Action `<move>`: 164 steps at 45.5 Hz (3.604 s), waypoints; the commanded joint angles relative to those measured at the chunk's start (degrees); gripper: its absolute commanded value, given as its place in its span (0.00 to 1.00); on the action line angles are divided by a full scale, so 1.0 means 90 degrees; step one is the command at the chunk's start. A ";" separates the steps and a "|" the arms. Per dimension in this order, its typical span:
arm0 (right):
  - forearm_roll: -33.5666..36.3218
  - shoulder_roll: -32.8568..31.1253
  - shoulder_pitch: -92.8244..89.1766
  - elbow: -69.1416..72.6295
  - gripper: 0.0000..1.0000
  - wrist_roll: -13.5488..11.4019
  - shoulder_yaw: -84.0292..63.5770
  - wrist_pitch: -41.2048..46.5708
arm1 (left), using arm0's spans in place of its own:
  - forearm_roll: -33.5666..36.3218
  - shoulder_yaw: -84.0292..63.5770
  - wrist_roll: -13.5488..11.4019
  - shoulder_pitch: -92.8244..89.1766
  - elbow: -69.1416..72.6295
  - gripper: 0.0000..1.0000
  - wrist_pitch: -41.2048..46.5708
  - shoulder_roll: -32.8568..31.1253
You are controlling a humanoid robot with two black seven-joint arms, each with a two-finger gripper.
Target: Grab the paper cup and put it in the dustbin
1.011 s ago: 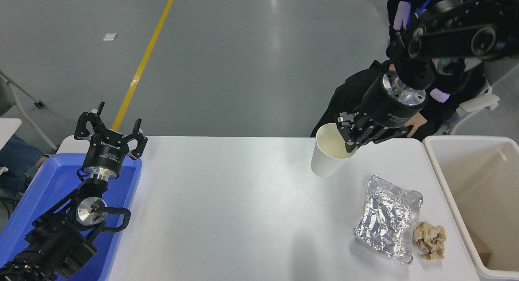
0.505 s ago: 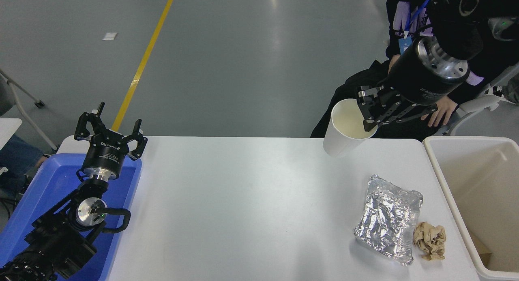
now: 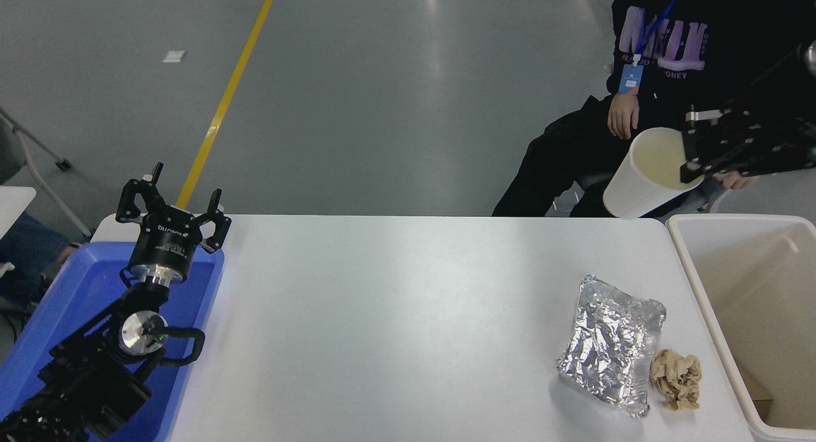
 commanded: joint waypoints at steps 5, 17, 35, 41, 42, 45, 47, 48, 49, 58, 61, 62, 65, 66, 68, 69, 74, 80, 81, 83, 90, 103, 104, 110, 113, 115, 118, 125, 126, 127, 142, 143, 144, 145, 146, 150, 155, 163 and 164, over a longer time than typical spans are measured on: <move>-0.0513 -0.1778 -0.1326 -0.1135 0.00 -0.0001 -0.0364 0.0000 | -0.0002 0.0000 -0.0002 -0.0002 0.0000 0.98 -0.0001 0.0000; -0.0542 -0.2268 -0.3874 -0.1965 0.00 0.0008 0.0436 -0.1570 | -0.0002 0.0000 -0.0002 -0.0002 0.0000 0.98 -0.0001 0.0000; -0.0347 -0.2228 -0.7019 -0.3030 0.00 -0.0001 0.2311 -0.4569 | -0.0002 0.0000 -0.0002 -0.0002 0.0000 0.98 -0.0001 0.0000; -0.0347 -0.2102 -0.8035 -0.3800 0.00 -0.0001 0.3228 -0.4814 | -0.0002 0.0000 -0.0002 -0.0002 0.0000 0.98 -0.0001 0.0000; -0.0347 -0.2034 -0.8201 -0.3966 0.00 -0.0001 0.3385 -0.4824 | -0.0002 -0.0010 -0.0002 -0.0002 0.0000 0.98 -0.0001 0.0000; -0.0347 -0.1780 -0.8718 -0.4571 0.00 -0.0001 0.3737 -0.4824 | -0.0002 0.0000 -0.0002 -0.0002 0.0000 0.98 -0.0001 0.0000; -0.0347 -0.1585 -0.9089 -0.4991 0.00 -0.0001 0.3932 -0.4824 | -0.0002 0.0000 -0.0002 -0.0002 0.0000 0.98 -0.0001 0.0000; -0.0347 -0.1478 -0.9246 -0.5196 0.00 -0.0001 0.4020 -0.4824 | -0.0002 0.0000 -0.0002 -0.0002 0.0000 0.98 -0.0001 0.0000; -0.0347 -0.1389 -0.9412 -0.5382 0.00 -0.0001 0.4108 -0.4824 | -0.0002 0.0000 -0.0002 -0.0002 0.0000 0.98 -0.0001 0.0000; -0.0347 -0.0803 -1.0516 -0.6672 0.00 -0.0001 0.4958 -0.4824 | -0.0002 0.0000 -0.0002 -0.0002 0.0000 0.98 -0.0001 0.0000; -0.0357 -0.0531 -1.0770 -0.7043 0.00 -0.0021 0.5211 -0.4824 | -0.0002 0.0000 -0.0002 -0.0002 0.0000 0.98 -0.0001 0.0000; -0.0357 -0.0452 -1.0848 -0.7141 0.00 -0.0031 0.5251 -0.4814 | -0.0002 0.0000 -0.0002 -0.0002 0.0000 0.98 -0.0001 0.0000; -0.0357 -0.0227 -1.1102 -0.7453 0.00 -0.0157 0.5320 -0.4814 | -0.0002 0.0000 -0.0002 -0.0002 0.0000 0.98 -0.0001 0.0000; -0.0347 -0.0149 -1.1180 -0.7570 0.00 -0.0216 0.5330 -0.4814 | -0.0002 0.0000 -0.0002 -0.0002 0.0000 0.98 -0.0001 0.0000; -0.0347 0.0027 -1.1317 -0.7805 0.00 -0.0323 0.5339 -0.4814 | -0.0002 0.0000 -0.0002 -0.0002 0.0000 0.98 -0.0001 0.0000; -0.0347 0.0114 -1.1356 -0.7932 0.00 -0.0362 0.5368 -0.4814 | -0.0002 0.0000 -0.0002 -0.0002 0.0000 0.98 -0.0001 0.0000; -0.0347 0.0301 -1.1493 -0.8196 0.00 -0.0597 0.5632 -0.4814 | -0.0002 0.0000 -0.0002 -0.0002 0.0000 0.98 -0.0001 0.0000; -0.0347 0.0311 -1.1503 -0.8226 0.00 -0.0919 0.5808 -0.4863 | -0.0002 0.0000 -0.0002 -0.0002 0.0000 0.98 -0.0001 0.0000; -0.0347 0.0311 -1.1503 -0.8226 0.00 -0.0977 0.5808 -0.4902 | -0.0002 0.0000 -0.0002 -0.0002 0.0000 0.98 -0.0001 0.0000; -0.0347 0.0311 -1.1503 -0.8226 0.00 -0.1066 0.5808 -0.4961 | -0.0002 -0.0010 -0.0002 -0.0002 0.0000 0.98 -0.0001 0.0000; -0.0347 0.0311 -1.1513 -0.8187 0.00 -0.1203 0.5789 -0.4961 | -0.0002 0.0000 -0.0002 -0.0002 0.0000 0.98 -0.0001 0.0000; -0.0337 0.0301 -1.1454 -0.8089 1.00 -0.1144 0.5818 -0.5449 | -0.0002 0.0000 -0.0002 -0.0002 0.0000 0.98 -0.0001 0.0000; -0.0337 0.0311 -1.1474 -0.8070 1.00 -0.1144 0.5818 -0.5497 | -0.0002 0.0000 -0.0002 -0.0002 0.0000 0.98 -0.0001 0.0000; -0.0337 0.0272 -1.1464 -0.8001 1.00 -0.1134 0.5818 -0.5557 | -0.0002 0.0000 -0.0002 -0.0011 0.0000 0.98 -0.0001 0.0000; -0.0337 0.0262 -1.1425 -0.7972 1.00 -0.1134 0.5818 -0.5557 | -0.0002 0.0000 -0.0002 -0.0002 0.0000 0.98 -0.0001 0.0000; -0.0337 0.0242 -1.1386 -0.7826 1.00 -0.1134 0.5818 -0.5557 | -0.0002 0.0000 -0.0002 -0.0011 0.0000 0.98 -0.0001 0.0000; -0.0337 0.0028 -1.1045 -0.7358 1.00 -0.1134 0.5818 -0.5537 | -0.0002 0.0000 -0.0002 -0.0011 0.0000 0.98 -0.0001 0.0000; -0.0337 -0.0909 -1.0060 -0.5563 1.00 -0.1144 0.5701 -0.5488 | -0.0002 0.0000 -0.0002 -0.0011 0.0000 0.98 -0.0001 0.0000; -0.0347 -0.1055 -0.9913 -0.5308 1.00 -0.1144 0.5701 -0.5488 | -0.0002 0.0000 -0.0002 -0.0011 0.0000 0.98 -0.0001 0.0000; -0.0347 -0.1173 -0.9766 -0.5064 1.00 -0.1144 0.5701 -0.5478 | -0.0002 0.0000 0.0008 -0.0011 0.0000 0.98 -0.0001 0.0000; -0.0337 -0.1584 -0.7110 -0.2700 1.00 -0.1144 0.3017 -0.4903 | 0.0008 0.0000 0.0008 -0.0011 0.0000 0.98 -0.0001 0.0000; -0.0337 -0.1555 -0.6954 -0.2573 1.00 -0.1144 0.2870 -0.4844 | 0.0008 0.0000 0.0008 -0.0011 0.0000 0.98 -0.0001 0.0000; -0.0337 -0.1545 -0.6817 -0.2465 1.00 -0.1144 0.2772 -0.4786 | 0.0008 0.0000 0.0008 -0.0011 0.0000 0.98 -0.0001 0.0000; -0.0337 -0.1555 -0.6680 -0.2367 1.00 -0.1144 0.2713 -0.4717 | 0.0008 0.0000 0.0008 -0.0011 0.0000 0.98 -0.0001 0.0000; -0.0337 -0.1545 -0.6563 -0.2299 1.00 -0.1144 0.2654 -0.4639 | 0.0008 0.0000 0.0008 -0.0011 0.0000 0.98 -0.0001 0.0000; -0.0366 -0.1525 -0.6104 -0.2181 1.00 -0.1183 0.2488 -0.3987 | 0.0008 0.0010 0.0008 -0.0021 0.0000 0.98 -0.0001 0.0000; -0.0415 -0.1408 -0.5314 -0.2181 1.00 -0.1183 0.1952 -0.2775 | 0.0008 0.0010 0.0008 -0.0011 0.0000 0.98 -0.0001 0.0000; -0.0454 -0.1087 -0.4336 -0.2005 1.00 -0.1222 0.1560 -0.1369 | 0.0008 0.0010 0.0008 -0.0011 0.0000 0.98 -0.0001 0.0000; -0.0464 -0.1018 -0.4210 -0.1986 1.00 -0.1242 0.1521 -0.1232 | 0.0008 0.0010 0.0008 -0.0011 0.0000 0.98 -0.0001 0.0000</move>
